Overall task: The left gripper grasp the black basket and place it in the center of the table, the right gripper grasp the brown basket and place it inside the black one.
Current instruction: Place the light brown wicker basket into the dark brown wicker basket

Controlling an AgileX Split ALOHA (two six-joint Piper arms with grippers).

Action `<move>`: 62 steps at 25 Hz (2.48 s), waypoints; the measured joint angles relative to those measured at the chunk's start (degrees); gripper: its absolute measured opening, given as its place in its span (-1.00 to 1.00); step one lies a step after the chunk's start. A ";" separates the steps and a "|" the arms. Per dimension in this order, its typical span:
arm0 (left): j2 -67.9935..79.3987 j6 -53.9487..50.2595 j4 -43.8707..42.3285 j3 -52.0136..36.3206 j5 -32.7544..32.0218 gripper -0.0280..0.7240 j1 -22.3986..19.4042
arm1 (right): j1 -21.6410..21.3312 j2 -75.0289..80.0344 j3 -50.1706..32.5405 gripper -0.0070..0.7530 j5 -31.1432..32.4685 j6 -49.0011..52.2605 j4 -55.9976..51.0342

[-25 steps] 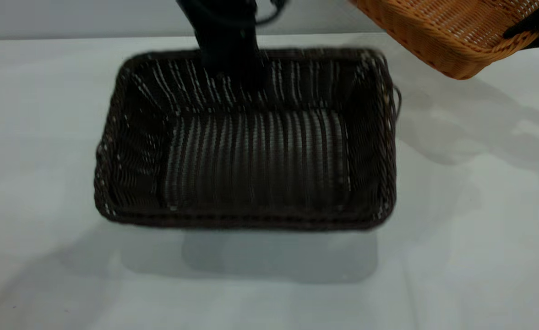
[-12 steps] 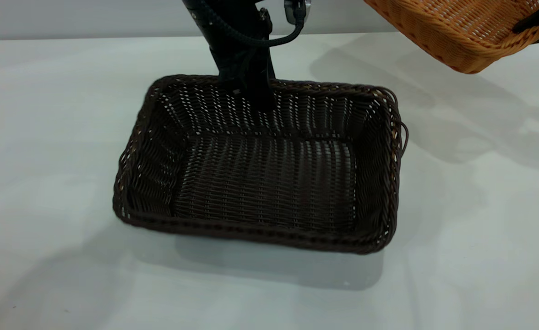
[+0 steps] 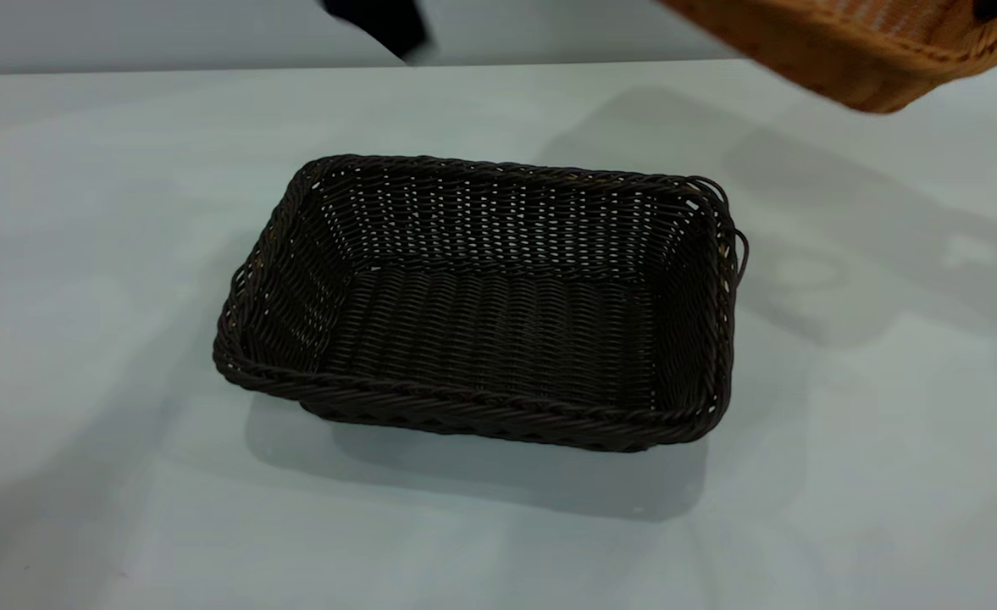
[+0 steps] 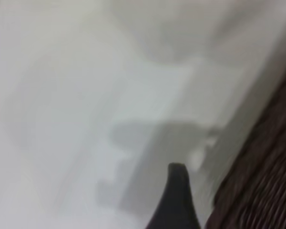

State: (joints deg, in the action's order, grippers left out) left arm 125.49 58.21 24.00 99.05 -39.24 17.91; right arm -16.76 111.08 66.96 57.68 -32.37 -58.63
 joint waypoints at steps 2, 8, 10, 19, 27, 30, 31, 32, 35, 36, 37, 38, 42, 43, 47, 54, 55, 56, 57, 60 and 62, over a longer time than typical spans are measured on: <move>-1.32 -4.02 0.00 0.00 -1.13 0.57 -4.41 | 2.76 -0.49 -0.71 -0.80 1.77 1.58 2.21; -1.93 -9.30 0.00 0.04 -2.85 0.57 -15.01 | 14.54 -0.54 -5.44 -0.80 0.91 4.13 3.68; -1.93 -9.55 0.19 0.04 -3.41 0.57 -16.28 | 19.12 -0.54 -5.72 -0.80 -1.05 5.29 3.68; -1.93 -9.11 0.72 0.04 -3.59 0.57 -16.43 | 32.19 3.57 -5.72 -0.80 -7.79 8.08 3.16; -1.93 -8.78 0.90 0.04 -3.59 0.57 -16.43 | 32.31 5.85 -5.72 -0.80 -9.09 8.24 4.60; -1.93 -8.78 0.90 0.04 -3.59 0.57 -16.43 | 32.08 5.86 -5.72 -0.80 -9.03 8.24 5.28; -1.93 -8.78 0.90 0.04 -3.59 0.57 -16.43 | 32.01 5.86 -5.72 -0.80 -8.92 8.24 5.53; -1.93 -8.78 0.90 0.04 -3.59 0.57 -16.43 | 31.89 5.86 -5.72 -0.80 -8.86 8.30 5.90; -1.93 -8.78 0.90 0.04 -3.59 0.57 -16.43 | 31.67 5.86 -5.72 -0.80 -8.68 8.40 7.01; -1.93 -8.78 0.90 0.04 -3.59 0.57 -16.43 | 31.64 5.86 -5.72 -0.80 -8.51 8.42 7.24; -1.93 -8.78 0.90 0.04 -3.59 0.57 -16.43 | 31.59 5.86 -5.72 -0.80 -8.36 8.47 7.46; -1.93 -8.78 0.90 0.04 -3.59 0.57 -16.43 | 31.53 5.86 -5.72 -0.80 -8.37 8.47 7.87; -1.93 -8.78 0.90 0.04 -3.59 0.57 -16.43 | 31.48 5.91 -5.72 -0.80 -9.30 9.36 8.84; -1.93 -8.78 0.90 0.04 -3.59 0.57 -16.43 | 31.42 5.91 -5.72 -0.80 -9.79 9.36 8.98; -1.93 -8.78 0.90 0.04 -3.59 0.57 -16.43 | 31.42 5.98 -5.72 -0.78 -11.39 9.85 9.30; -1.93 -8.78 0.90 0.04 -3.65 0.57 -16.43 | 31.17 6.55 -5.72 -0.17 -12.19 9.81 8.79; -1.93 -8.78 0.90 0.04 -3.65 0.57 -16.43 | 31.17 6.55 -5.72 -0.02 -12.30 9.73 8.58; -1.93 -8.78 0.90 0.04 -3.65 0.57 -16.43 | 31.17 6.55 -5.72 0.10 -12.60 9.51 8.44; -1.93 -8.78 0.90 0.04 -3.65 0.57 -16.43 | 31.17 6.48 -5.72 0.22 -13.29 9.24 8.57; -2.06 -8.78 0.76 0.04 -3.65 0.57 -16.43 | 31.17 5.56 -5.72 0.56 -15.45 8.19 10.75; -2.76 -8.99 0.05 0.04 -3.70 0.57 -16.43 | 31.04 3.88 -5.44 0.67 -15.88 8.16 12.96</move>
State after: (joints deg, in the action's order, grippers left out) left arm 122.73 49.22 24.05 99.09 -42.94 1.48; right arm 14.28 114.96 61.52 41.80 -24.21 -45.66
